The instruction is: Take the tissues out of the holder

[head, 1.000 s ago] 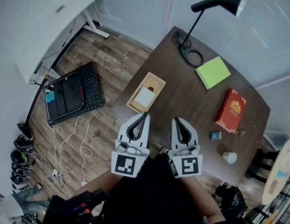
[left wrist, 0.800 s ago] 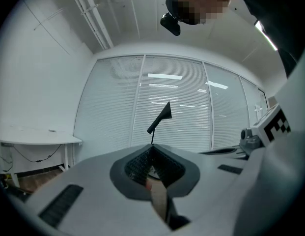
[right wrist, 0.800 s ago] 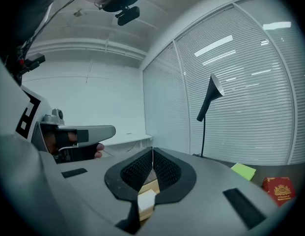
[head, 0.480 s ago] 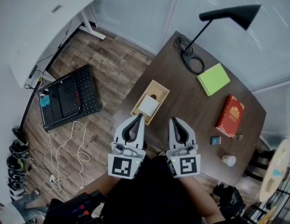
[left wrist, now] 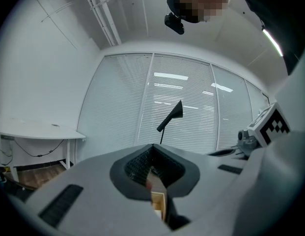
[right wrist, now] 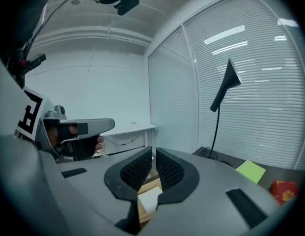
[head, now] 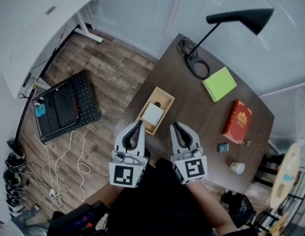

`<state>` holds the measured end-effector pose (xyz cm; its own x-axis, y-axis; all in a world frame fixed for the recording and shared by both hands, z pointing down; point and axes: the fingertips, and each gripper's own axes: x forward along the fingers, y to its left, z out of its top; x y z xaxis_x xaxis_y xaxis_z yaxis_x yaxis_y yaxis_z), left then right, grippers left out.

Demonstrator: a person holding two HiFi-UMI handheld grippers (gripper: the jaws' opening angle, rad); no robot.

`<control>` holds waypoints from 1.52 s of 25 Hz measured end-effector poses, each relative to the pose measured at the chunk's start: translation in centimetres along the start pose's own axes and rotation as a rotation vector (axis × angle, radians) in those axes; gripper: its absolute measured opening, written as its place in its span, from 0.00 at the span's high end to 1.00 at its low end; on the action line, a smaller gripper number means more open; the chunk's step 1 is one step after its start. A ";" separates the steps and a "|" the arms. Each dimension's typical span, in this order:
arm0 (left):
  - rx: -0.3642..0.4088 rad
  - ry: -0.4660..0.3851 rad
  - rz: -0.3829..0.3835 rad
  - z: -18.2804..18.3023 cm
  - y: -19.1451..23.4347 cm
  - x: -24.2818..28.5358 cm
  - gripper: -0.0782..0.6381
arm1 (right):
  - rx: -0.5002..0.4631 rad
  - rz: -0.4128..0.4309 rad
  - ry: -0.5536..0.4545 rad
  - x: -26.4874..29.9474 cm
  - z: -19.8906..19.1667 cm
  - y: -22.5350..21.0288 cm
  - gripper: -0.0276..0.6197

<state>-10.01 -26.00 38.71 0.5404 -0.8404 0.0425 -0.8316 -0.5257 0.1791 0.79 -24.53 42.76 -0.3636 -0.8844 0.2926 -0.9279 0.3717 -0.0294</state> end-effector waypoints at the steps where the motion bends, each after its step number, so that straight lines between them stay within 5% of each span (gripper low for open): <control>1: 0.000 -0.001 0.004 0.0 0.1 0.0 0.89 | 0.005 0.016 0.020 0.5 -0.4 0.1 0.94; 7: 0.009 0.012 0.008 -0.7 1.5 0.4 0.89 | -0.044 0.100 0.156 4.2 -3.6 0.6 0.78; 11: 0.034 0.010 0.002 -0.3 2.9 0.8 0.89 | 0.007 0.172 0.266 6.7 -6.5 1.5 0.58; 14: 0.077 -0.010 -0.015 0.6 3.3 1.5 0.89 | -0.032 0.213 0.329 8.2 -8.0 2.2 0.52; 18: 0.031 -0.007 -0.011 0.8 4.4 2.5 0.89 | -0.095 0.253 0.426 9.7 -10.8 2.1 0.45; 38: -0.049 0.020 0.037 -0.2 8.1 4.1 0.89 | -0.210 0.431 0.859 13.2 -20.9 2.2 0.33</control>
<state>-14.55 -33.69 40.54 0.5120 -0.8562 0.0695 -0.8442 -0.4865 0.2249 -4.36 -29.45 66.52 -0.4058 -0.1862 0.8948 -0.6663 0.7304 -0.1502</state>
